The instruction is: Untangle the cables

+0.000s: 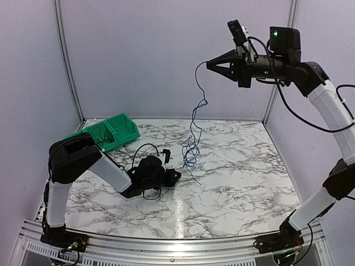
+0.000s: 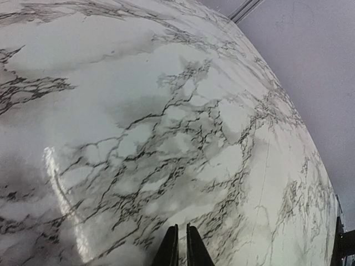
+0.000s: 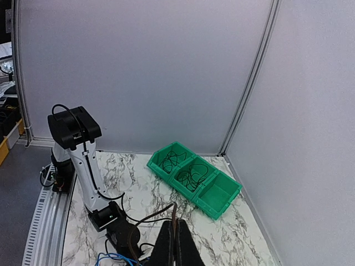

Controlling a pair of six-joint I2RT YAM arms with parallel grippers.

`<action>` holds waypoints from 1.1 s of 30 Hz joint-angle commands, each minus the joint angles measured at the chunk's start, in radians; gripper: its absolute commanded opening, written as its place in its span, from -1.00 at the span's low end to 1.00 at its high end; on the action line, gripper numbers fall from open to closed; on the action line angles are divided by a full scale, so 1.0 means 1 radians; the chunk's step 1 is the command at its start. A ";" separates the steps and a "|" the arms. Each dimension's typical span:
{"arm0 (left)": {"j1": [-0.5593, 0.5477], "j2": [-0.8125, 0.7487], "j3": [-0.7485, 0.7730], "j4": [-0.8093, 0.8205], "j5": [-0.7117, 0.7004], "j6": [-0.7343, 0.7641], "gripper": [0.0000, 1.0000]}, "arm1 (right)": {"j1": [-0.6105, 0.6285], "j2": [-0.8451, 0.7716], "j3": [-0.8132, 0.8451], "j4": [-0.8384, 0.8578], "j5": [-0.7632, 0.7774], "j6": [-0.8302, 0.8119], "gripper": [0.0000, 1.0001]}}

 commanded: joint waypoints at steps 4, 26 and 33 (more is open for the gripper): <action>0.000 -0.245 -0.205 -0.075 -0.150 0.090 -0.42 | 0.001 -0.052 -0.240 0.092 0.060 0.000 -1.00; -0.087 -0.477 -0.151 0.106 0.034 0.442 0.09 | 0.063 0.041 -0.497 0.189 0.076 0.022 -1.00; -0.097 -0.336 -0.022 0.162 0.072 0.429 0.06 | 0.074 0.055 -0.488 0.180 0.078 0.024 -1.00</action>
